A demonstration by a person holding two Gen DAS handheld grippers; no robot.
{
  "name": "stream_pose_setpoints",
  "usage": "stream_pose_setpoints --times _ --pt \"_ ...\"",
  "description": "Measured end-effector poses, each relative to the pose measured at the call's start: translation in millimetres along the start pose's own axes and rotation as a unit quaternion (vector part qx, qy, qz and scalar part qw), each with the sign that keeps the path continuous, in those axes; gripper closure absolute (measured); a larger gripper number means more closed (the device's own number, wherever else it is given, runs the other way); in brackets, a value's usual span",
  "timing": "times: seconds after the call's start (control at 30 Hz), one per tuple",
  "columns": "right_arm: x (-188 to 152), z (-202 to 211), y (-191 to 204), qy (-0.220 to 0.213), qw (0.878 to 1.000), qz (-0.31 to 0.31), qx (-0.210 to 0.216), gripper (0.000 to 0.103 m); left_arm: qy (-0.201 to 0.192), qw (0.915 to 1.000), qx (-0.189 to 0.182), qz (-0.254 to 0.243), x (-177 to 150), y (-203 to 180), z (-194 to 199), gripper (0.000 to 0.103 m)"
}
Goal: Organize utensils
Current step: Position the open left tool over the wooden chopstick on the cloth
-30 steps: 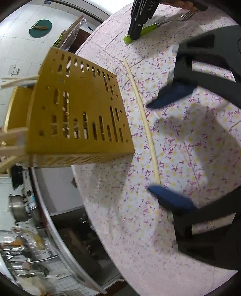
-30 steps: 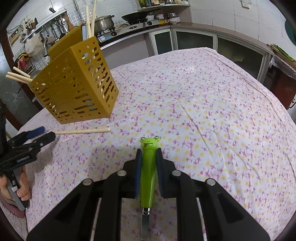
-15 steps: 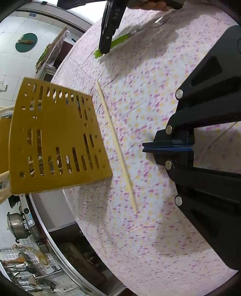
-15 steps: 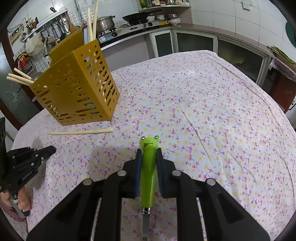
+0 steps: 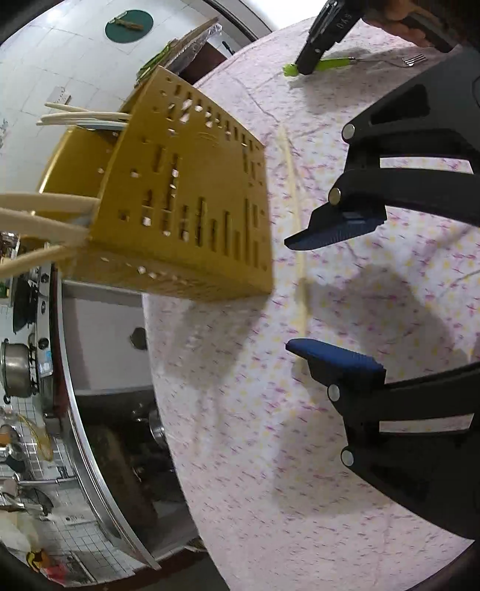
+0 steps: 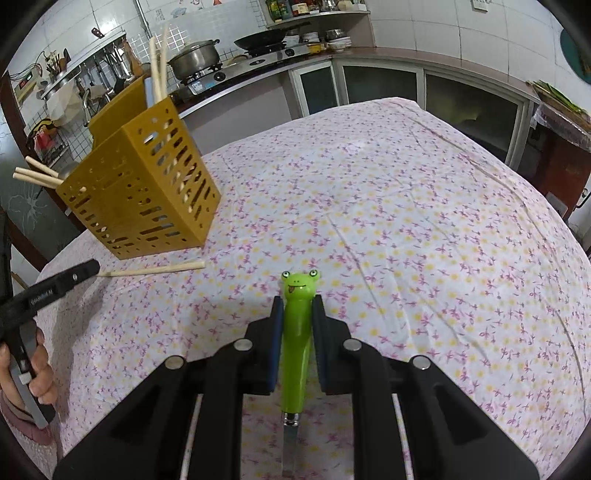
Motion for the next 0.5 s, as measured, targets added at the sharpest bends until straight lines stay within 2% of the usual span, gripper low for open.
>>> stream_pose_setpoints --times 0.17,0.3,0.4,0.5 --pt "1 0 -15 -0.001 1.0 -0.009 -0.001 0.087 0.013 0.9991 -0.026 -0.032 9 -1 -22 0.054" --pt "2 -3 -23 0.0 1.0 -0.019 -0.003 0.087 0.021 0.9954 -0.049 -0.08 -2 -6 -26 0.054" --pt "1 -6 -24 0.002 1.0 -0.022 -0.004 0.087 0.026 0.99 -0.059 -0.126 -7 -13 -31 0.042" --pt "1 -8 -21 0.001 1.0 -0.017 -0.007 0.087 0.029 0.9862 -0.078 -0.143 -5 -13 -33 0.037"
Point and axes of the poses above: each gripper's, at about its wrist camera, not at the fingertips, and z roughly against the way its jaws point, y to its left, x to its top, the point moved 2 cm from there along -z, roughly the way its jaws point, and after that the axes turned 6 degrees about -y, right-handed, at the moved point
